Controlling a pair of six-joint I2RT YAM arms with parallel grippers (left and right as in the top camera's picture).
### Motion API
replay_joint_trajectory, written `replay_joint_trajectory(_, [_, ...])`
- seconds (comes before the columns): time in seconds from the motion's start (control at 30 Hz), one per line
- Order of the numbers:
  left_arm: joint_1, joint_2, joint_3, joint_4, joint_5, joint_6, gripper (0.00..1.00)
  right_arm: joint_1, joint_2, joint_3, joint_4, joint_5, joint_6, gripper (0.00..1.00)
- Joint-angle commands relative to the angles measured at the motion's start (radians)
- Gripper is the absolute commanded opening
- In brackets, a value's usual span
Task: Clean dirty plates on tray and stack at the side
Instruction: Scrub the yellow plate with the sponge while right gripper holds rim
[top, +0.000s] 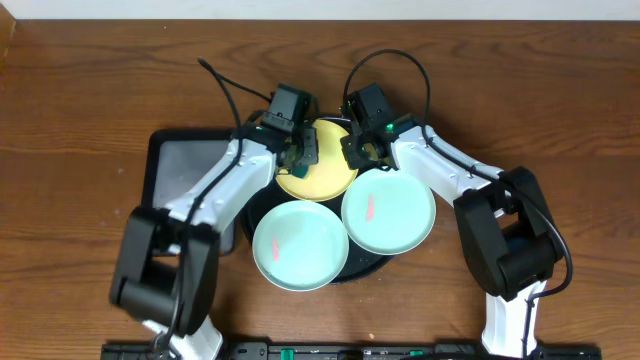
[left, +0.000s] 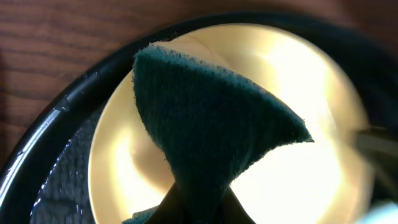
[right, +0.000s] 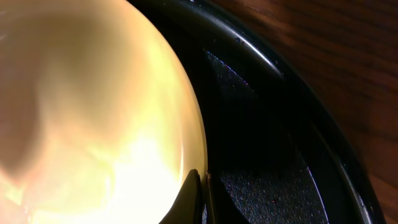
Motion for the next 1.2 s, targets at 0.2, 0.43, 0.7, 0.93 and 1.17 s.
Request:
replay_joint_trajectory(0.2, [-0.001,0.146,-0.014,0.031,0.065,-0.01,0.08,0.014,0.016,-0.002,-0.003,-0.021,0.003,0.01])
replay_joint_trajectory(0.43, [-0.001,0.148,-0.013,0.043,0.35,-0.01,0.08,0.014,0.016,-0.002,-0.003,-0.021,0.003,0.01])
replay_joint_trajectory(0.7, [0.0,0.146,-0.005,0.092,0.442,-0.037,0.08,0.014,0.016,-0.002,-0.003,-0.021,0.003,0.01])
replay_joint_trajectory(0.93, [0.002,0.087,0.053,0.093,0.428,-0.039,0.08,0.014,0.016,-0.002,-0.003,-0.021,0.003,0.01])
replay_joint_trajectory(1.17, [0.002,-0.018,0.057,0.092,0.16,-0.035,0.08,0.014,0.016,-0.002,-0.002,-0.021,0.003,0.01])
